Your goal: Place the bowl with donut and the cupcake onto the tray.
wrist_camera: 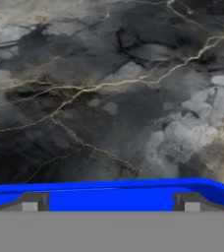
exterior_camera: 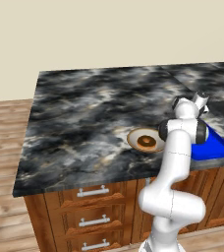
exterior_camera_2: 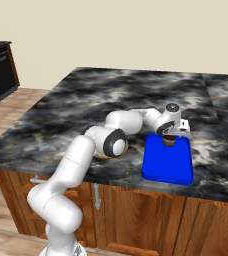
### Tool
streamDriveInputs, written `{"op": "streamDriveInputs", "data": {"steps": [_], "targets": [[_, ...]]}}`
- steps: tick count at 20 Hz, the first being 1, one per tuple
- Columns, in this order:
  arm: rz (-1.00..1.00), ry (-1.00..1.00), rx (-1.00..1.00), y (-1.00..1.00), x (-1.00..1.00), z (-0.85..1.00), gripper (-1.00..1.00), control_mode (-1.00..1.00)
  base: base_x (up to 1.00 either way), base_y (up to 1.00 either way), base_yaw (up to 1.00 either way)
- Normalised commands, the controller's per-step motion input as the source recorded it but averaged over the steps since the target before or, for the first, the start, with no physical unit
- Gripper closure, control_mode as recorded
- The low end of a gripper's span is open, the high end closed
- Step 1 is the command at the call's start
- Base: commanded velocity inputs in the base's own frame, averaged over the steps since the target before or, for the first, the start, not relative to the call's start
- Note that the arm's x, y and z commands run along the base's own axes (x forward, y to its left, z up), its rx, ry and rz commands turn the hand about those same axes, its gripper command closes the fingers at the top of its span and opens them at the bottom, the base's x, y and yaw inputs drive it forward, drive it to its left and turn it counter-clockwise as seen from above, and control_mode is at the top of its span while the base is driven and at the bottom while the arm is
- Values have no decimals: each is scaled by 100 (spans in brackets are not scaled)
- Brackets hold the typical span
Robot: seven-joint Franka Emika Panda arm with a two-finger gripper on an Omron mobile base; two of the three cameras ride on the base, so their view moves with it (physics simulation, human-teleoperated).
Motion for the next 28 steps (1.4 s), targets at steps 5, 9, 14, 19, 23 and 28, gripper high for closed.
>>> {"op": "streamDriveInputs", "data": {"steps": [5, 9, 14, 19, 23, 28], "targets": [[5, -3, -4, -4, -21, -2, -100, -100, 0, 0, 0], [6, -8, 0, 0, -56, 8, -100, -100, 0, 0, 0], [4, -7, 0, 0, -45, 27, -100, -100, 0, 0, 0], [0, -9, 0, 37, -66, 27, -100, -100, 0, 0, 0], [0, -10, -1, 67, -83, 31, -100, -100, 0, 0, 0], [0, -2, -1, 73, -71, 30, -100, -100, 0, 0, 0]]}}
